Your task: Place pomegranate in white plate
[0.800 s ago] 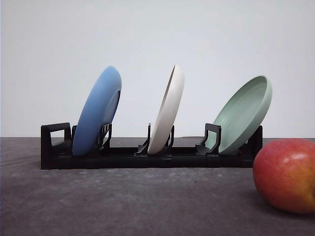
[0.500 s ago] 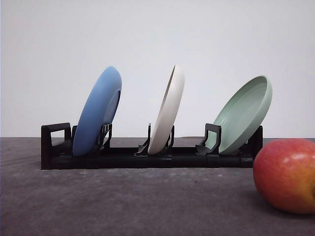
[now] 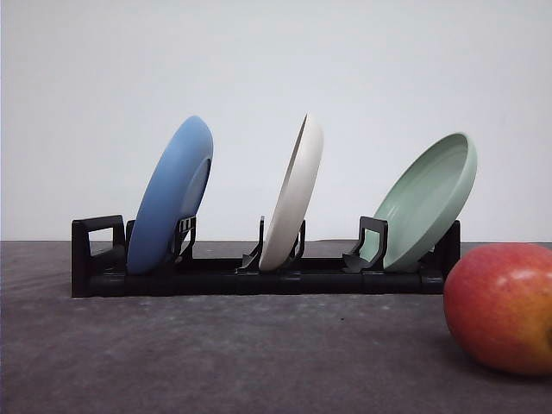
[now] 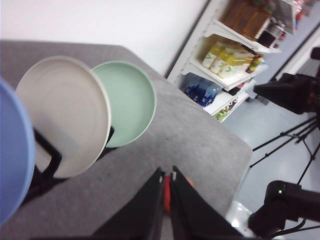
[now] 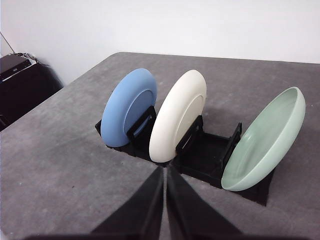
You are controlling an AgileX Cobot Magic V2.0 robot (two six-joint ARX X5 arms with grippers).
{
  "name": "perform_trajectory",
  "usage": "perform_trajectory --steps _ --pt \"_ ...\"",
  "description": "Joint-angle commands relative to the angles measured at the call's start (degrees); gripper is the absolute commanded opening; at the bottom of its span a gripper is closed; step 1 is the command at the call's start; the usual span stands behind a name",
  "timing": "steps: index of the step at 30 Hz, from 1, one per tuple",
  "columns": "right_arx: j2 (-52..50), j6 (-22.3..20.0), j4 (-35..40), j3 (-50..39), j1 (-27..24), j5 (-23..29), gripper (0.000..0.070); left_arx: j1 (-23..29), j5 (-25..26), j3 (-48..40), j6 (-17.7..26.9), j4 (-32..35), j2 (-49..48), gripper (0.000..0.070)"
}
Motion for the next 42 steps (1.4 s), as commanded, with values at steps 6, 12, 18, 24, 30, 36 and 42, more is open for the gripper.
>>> perform_trajectory --steps 6,12,18,24,30,36,42 --pt "0.1 -0.9 0.5 1.0 0.0 -0.1 0.0101 -1.5 -1.2 0.9 3.3 0.7 1.5 0.0298" --pt "0.9 -0.9 0.5 1.0 0.0 -0.1 0.0647 -5.5 -9.1 0.9 2.6 1.1 5.1 0.0673" --pt "1.2 -0.8 0.5 1.0 0.0 -0.1 0.0667 -13.2 -15.8 2.8 0.8 3.7 14.6 0.0673" --pt "1.2 -0.4 0.5 1.0 0.0 -0.2 0.0667 -22.6 -25.8 13.8 -0.2 1.6 30.6 0.0672" --pt "1.2 -0.4 0.5 1.0 0.0 -0.1 0.0667 -29.3 -35.5 30.4 1.0 -4.7 46.5 0.0666" --pt "1.2 -0.4 0.5 1.0 0.0 -0.2 0.0667 -32.3 -42.3 43.5 1.5 -10.8 58.3 0.0666" --pt "1.2 -0.4 0.5 1.0 0.0 -0.1 0.0667 -33.4 -42.6 47.7 1.2 -11.1 63.4 0.0631"
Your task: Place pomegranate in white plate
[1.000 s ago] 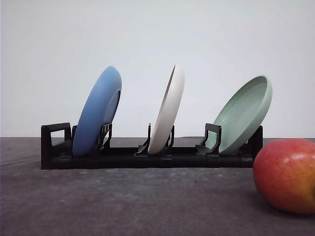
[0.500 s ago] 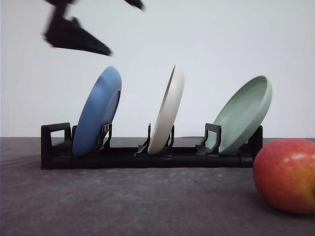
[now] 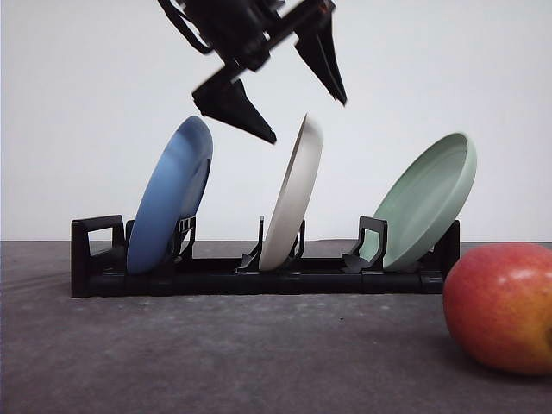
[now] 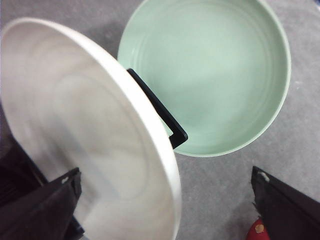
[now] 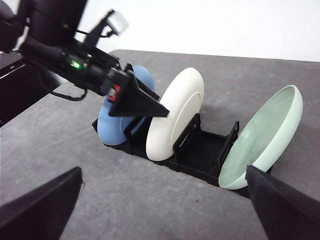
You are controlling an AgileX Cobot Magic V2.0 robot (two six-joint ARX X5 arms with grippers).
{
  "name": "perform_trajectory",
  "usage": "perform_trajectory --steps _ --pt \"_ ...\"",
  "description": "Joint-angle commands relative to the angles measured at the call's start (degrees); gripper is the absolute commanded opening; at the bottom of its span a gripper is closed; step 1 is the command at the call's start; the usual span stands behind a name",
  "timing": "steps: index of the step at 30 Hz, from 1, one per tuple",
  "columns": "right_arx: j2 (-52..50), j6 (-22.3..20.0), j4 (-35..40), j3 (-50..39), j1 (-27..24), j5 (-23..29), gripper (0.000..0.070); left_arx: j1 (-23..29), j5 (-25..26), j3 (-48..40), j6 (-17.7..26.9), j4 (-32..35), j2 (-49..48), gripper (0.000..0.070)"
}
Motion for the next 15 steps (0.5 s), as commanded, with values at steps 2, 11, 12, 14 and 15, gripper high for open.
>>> perform_trajectory --steps 2,11,12,14,15 --pt "0.2 0.0 0.6 1.0 0.0 -0.1 0.0667 -1.1 -0.1 1.7 0.6 0.8 1.7 0.0631" --pt "0.2 0.0 0.6 1.0 0.0 -0.1 0.0667 -1.9 -0.1 1.7 0.8 1.6 4.5 0.0407" --pt "0.2 0.0 0.5 1.0 0.0 -0.1 0.0667 -2.0 -0.1 1.7 0.8 1.6 4.6 0.033" --pt "0.2 0.0 0.5 1.0 0.0 -0.1 0.0667 -2.1 -0.1 1.7 0.7 1.6 4.6 0.017" --pt "0.2 0.0 0.5 1.0 0.0 -0.1 0.0666 -2.3 0.0 1.7 0.7 1.6 4.6 0.0107"
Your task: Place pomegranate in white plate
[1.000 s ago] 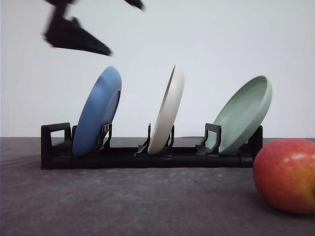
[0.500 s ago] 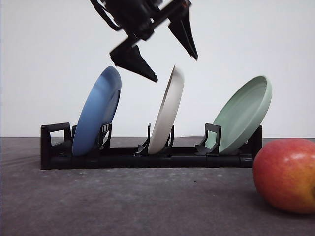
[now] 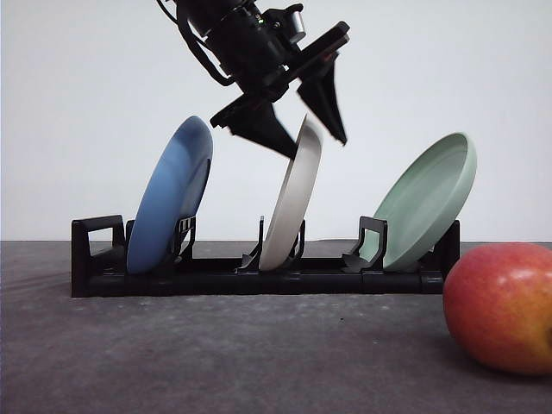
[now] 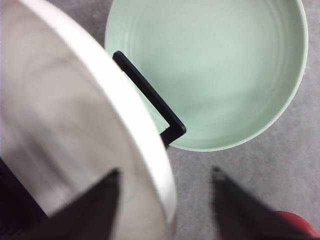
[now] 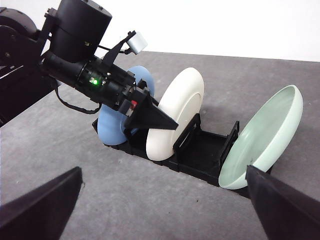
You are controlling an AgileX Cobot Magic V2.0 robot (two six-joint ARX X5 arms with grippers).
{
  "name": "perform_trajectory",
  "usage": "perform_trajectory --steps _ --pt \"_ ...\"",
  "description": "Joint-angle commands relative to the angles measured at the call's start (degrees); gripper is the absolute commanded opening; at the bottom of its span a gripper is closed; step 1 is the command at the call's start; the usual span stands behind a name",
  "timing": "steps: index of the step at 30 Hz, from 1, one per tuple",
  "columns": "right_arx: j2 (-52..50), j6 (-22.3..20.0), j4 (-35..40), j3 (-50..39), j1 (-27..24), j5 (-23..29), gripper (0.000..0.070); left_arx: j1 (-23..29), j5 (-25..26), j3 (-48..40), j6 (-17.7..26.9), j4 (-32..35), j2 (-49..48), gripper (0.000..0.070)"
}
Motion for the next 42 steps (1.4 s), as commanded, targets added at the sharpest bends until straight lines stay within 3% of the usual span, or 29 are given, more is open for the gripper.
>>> perform_trajectory --steps 1,3,14,23,27,31,34,42 --pt "0.2 0.0 0.5 1.0 0.0 -0.1 0.0667 -0.9 0.0 1.6 0.6 0.4 1.2 0.0053" --pt "0.2 0.0 0.5 1.0 0.0 -0.1 0.0666 -0.9 0.0 1.6 0.5 0.4 1.2 0.0007" --pt "0.2 -0.2 0.6 1.0 0.0 -0.1 0.0666 -1.1 0.1 2.6 -1.0 -2.0 -0.2 0.0008" --pt "0.2 -0.3 0.6 1.0 0.0 -0.1 0.0667 -4.2 0.2 2.6 1.3 -5.0 -9.2 0.0008" --pt "0.2 -0.3 0.6 1.0 0.0 -0.1 0.0666 -7.1 0.2 2.6 2.1 -9.0 -14.7 0.0008" --pt "0.2 -0.3 0.6 1.0 0.0 -0.1 0.0667 -11.4 0.0 2.6 3.7 -17.3 -19.8 0.0009" --pt "0.2 -0.3 0.6 1.0 0.0 -0.1 0.0666 -16.0 -4.7 2.5 5.0 -23.9 -22.6 0.0009" --pt "0.2 -0.2 0.5 1.0 0.0 -0.1 0.0666 -31.9 -27.5 -2.1 5.0 -31.9 -25.7 0.0009"
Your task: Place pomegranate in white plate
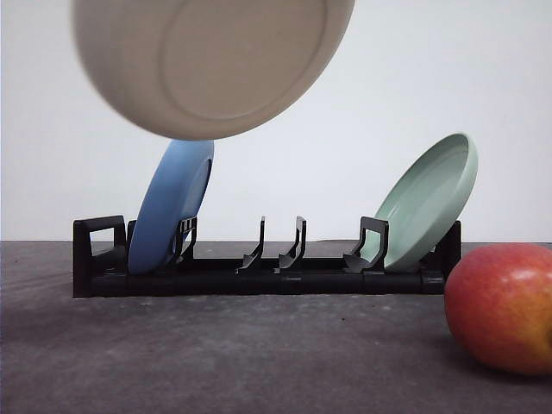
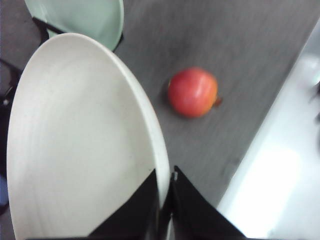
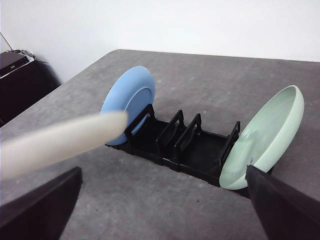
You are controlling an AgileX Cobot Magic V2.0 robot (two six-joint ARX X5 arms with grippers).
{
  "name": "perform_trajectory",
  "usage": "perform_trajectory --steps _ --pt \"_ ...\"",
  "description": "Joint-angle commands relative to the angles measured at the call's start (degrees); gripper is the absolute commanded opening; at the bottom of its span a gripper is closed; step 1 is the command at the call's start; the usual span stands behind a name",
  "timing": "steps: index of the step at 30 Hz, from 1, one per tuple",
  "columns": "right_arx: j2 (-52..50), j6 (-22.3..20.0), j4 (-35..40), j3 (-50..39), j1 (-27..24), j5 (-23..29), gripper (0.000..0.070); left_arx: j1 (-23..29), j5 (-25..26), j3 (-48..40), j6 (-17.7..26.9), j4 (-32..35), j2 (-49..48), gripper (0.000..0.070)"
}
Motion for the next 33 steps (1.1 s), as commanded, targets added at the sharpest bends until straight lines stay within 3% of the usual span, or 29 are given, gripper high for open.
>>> perform_trajectory --steps 1,7,16,22,33 --pt "0.2 -0.2 0.5 1.0 0.0 -0.1 0.0666 -3.0 -4.3 -1.8 0.6 0.1 0.6 0.0009" --pt "0.2 0.2 0.5 1.0 0.0 -0.2 0.0667 -8.9 -12.8 -15.1 -1.4 4.9 0.4 0.0009" --pt "0.2 0.2 0.1 1.0 0.0 -0.2 0.0667 -10.2 -15.2 -33.7 -3.0 22.0 1.5 0.0009" --pt "0.2 1.1 0.1 1.0 0.0 -0.2 0.0667 -10.2 -16.0 -36.6 -3.1 29.0 3.7 0.0009" --pt "0.2 1.9 0.1 1.0 0.0 -0.2 0.0667 -10.2 -15.4 -36.6 -3.9 30.7 12.4 0.0027"
